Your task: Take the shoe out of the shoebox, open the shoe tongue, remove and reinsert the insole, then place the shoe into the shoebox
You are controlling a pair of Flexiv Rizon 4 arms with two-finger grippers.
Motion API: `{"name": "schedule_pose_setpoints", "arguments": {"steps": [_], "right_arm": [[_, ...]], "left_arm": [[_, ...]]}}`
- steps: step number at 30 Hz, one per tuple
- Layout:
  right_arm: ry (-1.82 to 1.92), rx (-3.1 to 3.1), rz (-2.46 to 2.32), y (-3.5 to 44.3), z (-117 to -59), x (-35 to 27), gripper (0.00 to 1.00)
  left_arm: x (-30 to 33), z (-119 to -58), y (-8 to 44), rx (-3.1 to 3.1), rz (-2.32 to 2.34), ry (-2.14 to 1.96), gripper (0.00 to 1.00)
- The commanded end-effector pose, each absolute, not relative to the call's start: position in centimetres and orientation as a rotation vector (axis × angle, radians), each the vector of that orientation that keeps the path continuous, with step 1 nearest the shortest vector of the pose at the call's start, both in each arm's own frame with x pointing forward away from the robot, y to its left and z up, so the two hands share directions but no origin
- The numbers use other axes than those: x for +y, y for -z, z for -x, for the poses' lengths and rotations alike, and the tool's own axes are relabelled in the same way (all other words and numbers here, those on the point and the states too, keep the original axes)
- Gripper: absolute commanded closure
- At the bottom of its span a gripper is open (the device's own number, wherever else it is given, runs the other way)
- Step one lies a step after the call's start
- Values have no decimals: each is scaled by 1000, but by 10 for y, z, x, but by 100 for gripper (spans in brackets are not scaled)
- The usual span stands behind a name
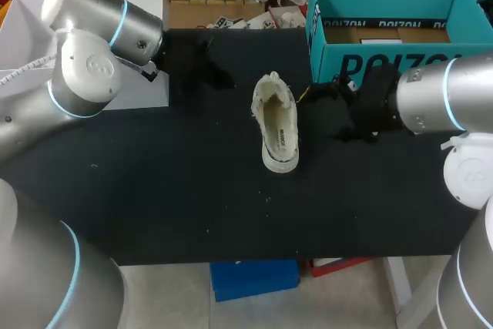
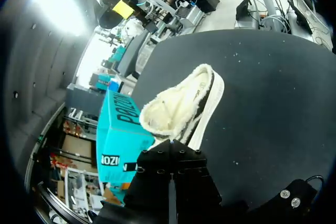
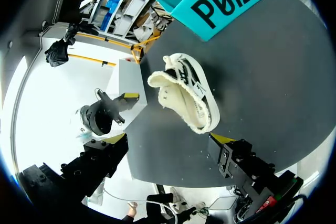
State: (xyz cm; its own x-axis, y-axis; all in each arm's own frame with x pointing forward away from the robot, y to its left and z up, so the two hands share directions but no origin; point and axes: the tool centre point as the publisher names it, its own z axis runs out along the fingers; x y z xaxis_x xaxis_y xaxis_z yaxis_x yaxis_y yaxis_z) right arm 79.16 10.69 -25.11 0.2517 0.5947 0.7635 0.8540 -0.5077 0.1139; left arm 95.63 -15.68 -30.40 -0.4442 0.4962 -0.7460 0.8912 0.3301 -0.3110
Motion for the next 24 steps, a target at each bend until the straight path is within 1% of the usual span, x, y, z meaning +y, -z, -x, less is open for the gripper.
{"name": "schedule_pose_setpoints", "arguments": {"steps": [1,15,24], "right_arm": [[1122,-1334,2205,251,-791,107,0],[1122,-1334,2205,251,-791,107,0],[1122,-1334,2205,251,-791,107,0]], "left_arm": [[-167,-972,314,2061,-1221,996,100],[-200,-988,330,2062,-1278,1037,100],[-216,-967,330,2027,-1315,1092,100]]}}
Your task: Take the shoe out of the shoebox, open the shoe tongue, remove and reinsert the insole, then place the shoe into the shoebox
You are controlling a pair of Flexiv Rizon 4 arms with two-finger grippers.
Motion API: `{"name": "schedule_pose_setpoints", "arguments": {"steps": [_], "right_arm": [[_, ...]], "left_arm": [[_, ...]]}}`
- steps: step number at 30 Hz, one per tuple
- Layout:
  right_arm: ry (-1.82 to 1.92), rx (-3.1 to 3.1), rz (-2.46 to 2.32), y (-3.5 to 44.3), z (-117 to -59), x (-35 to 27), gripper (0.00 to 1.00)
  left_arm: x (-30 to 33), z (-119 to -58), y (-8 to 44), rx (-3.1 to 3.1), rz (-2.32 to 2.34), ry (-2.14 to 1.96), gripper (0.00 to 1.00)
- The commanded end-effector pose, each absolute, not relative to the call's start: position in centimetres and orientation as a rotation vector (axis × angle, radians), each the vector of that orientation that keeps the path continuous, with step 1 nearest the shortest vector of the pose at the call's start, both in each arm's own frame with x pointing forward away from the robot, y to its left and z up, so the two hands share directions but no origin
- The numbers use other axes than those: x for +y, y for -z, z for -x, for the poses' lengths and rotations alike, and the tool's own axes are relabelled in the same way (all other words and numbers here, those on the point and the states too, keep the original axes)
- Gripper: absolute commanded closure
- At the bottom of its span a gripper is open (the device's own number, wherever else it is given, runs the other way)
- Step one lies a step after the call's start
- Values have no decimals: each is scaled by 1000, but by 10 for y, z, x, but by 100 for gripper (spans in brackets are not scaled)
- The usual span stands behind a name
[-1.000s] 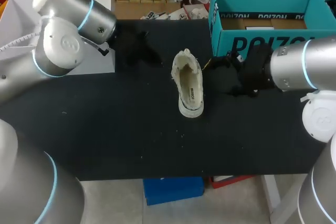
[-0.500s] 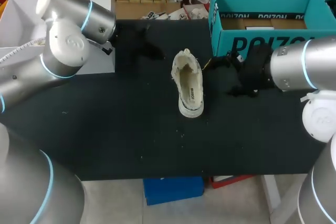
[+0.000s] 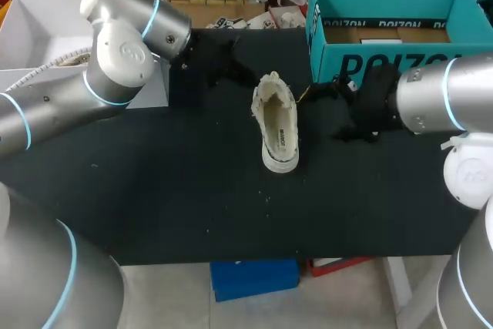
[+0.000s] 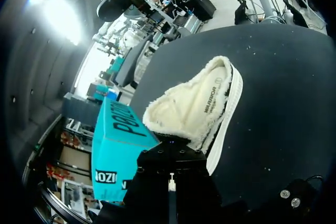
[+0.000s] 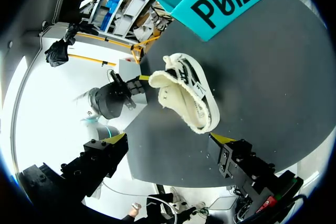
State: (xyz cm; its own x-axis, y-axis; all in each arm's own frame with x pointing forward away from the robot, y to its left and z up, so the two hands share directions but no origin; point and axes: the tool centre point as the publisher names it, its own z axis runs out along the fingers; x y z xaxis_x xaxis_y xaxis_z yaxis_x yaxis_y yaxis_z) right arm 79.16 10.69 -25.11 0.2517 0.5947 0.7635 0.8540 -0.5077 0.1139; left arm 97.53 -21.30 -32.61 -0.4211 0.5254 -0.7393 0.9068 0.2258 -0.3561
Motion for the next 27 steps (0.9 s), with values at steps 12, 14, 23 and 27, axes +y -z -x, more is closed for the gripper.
{"name": "schedule_pose_setpoints", "arguments": {"steps": [12,14,23,27], "right_arm": [[1122,-1334,2205,251,-791,107,0],[1122,-1334,2205,251,-791,107,0],[1122,-1334,2205,251,-791,107,0],[1122,-1334,2205,251,-791,107,0]], "left_arm": [[-231,-950,349,2057,-1356,1158,100],[-231,-944,349,2059,-1379,1165,100],[-197,-937,325,2046,-1391,1106,100],[-191,-945,310,2023,-1386,1073,100]]}}
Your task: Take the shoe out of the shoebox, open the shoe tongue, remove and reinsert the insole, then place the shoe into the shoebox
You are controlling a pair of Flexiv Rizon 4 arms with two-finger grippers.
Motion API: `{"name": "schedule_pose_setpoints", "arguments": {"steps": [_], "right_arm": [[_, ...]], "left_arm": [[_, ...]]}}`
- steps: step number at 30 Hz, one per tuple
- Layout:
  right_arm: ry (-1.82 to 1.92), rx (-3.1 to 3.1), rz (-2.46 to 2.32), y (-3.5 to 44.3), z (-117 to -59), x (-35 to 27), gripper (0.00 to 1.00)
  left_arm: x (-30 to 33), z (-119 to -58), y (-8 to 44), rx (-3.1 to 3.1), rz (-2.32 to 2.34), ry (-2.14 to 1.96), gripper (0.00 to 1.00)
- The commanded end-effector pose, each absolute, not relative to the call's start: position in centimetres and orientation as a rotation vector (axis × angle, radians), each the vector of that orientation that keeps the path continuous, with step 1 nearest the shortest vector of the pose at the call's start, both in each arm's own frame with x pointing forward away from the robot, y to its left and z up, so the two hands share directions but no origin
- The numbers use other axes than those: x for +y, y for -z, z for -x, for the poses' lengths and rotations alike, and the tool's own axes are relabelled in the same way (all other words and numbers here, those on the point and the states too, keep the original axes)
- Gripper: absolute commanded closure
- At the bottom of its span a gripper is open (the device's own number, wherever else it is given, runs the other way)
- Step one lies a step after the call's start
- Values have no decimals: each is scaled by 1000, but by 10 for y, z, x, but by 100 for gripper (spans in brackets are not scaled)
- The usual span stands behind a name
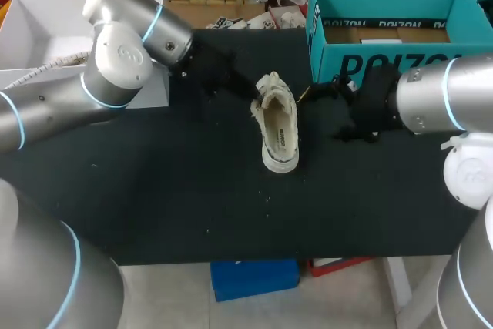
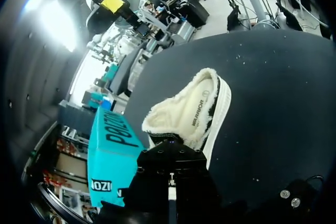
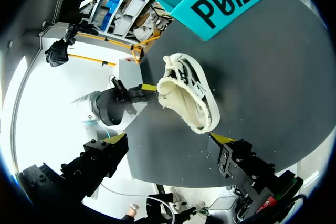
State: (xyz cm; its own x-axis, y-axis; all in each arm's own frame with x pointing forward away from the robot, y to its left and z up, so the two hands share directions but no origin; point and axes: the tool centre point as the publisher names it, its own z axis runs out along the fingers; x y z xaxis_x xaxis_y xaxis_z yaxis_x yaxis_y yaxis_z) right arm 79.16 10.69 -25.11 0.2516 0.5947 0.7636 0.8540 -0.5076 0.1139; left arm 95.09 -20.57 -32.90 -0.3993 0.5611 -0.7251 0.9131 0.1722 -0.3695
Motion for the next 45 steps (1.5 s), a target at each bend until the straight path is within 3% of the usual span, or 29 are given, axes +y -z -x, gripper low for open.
{"name": "schedule_pose_setpoints", "arguments": {"steps": [1,15,32,41,42,43,44,45], "right_arm": [[1122,-1334,2205,251,-791,107,0],[1122,-1334,2205,251,-791,107,0],[1122,-1334,2205,251,-791,107,0],[1122,-1334,2205,251,-791,107,0],[1122,-1334,2205,251,-791,107,0],[1122,-1334,2205,251,-791,107,0],[1122,-1334,2205,251,-791,107,0],[1122,-1334,2205,251,-791,107,0]], "left_arm": [[-191,-947,307,2017,-1381,1068,100],[-240,-979,329,2010,-1393,1112,100],[-239,-914,352,2013,-1410,1241,100],[-222,-901,328,1991,-1426,1246,100],[-221,-899,325,1990,-1434,1244,84],[-220,-898,322,1989,-1437,1235,59],[-218,-897,318,1991,-1439,1222,5],[-216,-896,315,1997,-1440,1208,0]]}}
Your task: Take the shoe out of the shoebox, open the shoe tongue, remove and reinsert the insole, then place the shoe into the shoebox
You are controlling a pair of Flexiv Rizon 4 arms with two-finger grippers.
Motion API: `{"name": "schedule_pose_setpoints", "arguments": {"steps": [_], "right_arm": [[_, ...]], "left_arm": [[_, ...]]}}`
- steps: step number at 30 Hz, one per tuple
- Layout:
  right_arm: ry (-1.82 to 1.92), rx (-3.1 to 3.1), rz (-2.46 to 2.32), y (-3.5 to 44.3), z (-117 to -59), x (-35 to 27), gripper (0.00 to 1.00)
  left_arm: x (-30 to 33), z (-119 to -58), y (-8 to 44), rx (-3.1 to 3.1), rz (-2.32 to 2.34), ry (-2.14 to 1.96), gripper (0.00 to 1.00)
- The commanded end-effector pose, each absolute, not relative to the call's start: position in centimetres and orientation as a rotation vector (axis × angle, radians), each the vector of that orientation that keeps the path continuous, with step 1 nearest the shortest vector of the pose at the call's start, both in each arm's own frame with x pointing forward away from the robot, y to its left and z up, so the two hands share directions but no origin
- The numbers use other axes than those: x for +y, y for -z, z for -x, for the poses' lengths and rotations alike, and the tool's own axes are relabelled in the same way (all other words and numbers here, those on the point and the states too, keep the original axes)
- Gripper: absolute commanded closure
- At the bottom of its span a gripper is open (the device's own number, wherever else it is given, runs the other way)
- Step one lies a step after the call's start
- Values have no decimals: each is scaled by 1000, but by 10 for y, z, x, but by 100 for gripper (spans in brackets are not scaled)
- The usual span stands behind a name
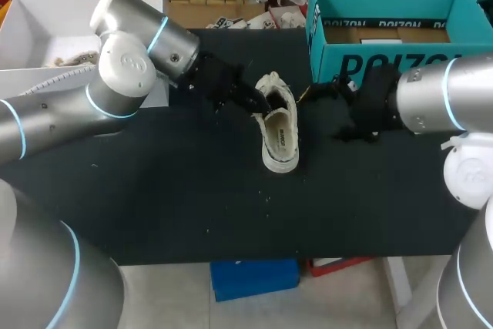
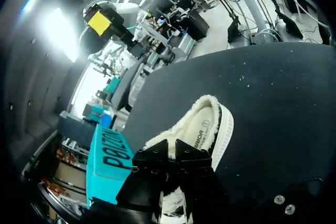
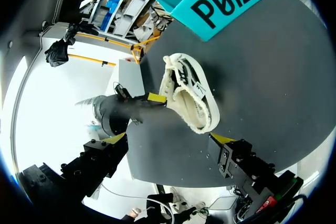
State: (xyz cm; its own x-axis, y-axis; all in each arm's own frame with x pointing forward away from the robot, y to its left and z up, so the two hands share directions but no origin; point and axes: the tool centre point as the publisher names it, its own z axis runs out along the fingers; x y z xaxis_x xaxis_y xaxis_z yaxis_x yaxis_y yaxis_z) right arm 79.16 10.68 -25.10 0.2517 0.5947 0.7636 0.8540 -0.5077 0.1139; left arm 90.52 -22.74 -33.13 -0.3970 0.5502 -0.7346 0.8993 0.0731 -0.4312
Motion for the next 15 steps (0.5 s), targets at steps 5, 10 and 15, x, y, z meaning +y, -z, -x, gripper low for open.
{"name": "schedule_pose_setpoints", "arguments": {"steps": [5,10,15], "right_arm": [[1122,-1334,2205,251,-791,107,0],[1122,-1334,2205,251,-791,107,0],[1122,-1334,2205,251,-791,107,0]], "left_arm": [[-202,-892,299,2088,-1491,1048,0],[-182,-886,286,2190,-1538,868,0],[-162,-879,283,2244,-1579,743,0]]}}
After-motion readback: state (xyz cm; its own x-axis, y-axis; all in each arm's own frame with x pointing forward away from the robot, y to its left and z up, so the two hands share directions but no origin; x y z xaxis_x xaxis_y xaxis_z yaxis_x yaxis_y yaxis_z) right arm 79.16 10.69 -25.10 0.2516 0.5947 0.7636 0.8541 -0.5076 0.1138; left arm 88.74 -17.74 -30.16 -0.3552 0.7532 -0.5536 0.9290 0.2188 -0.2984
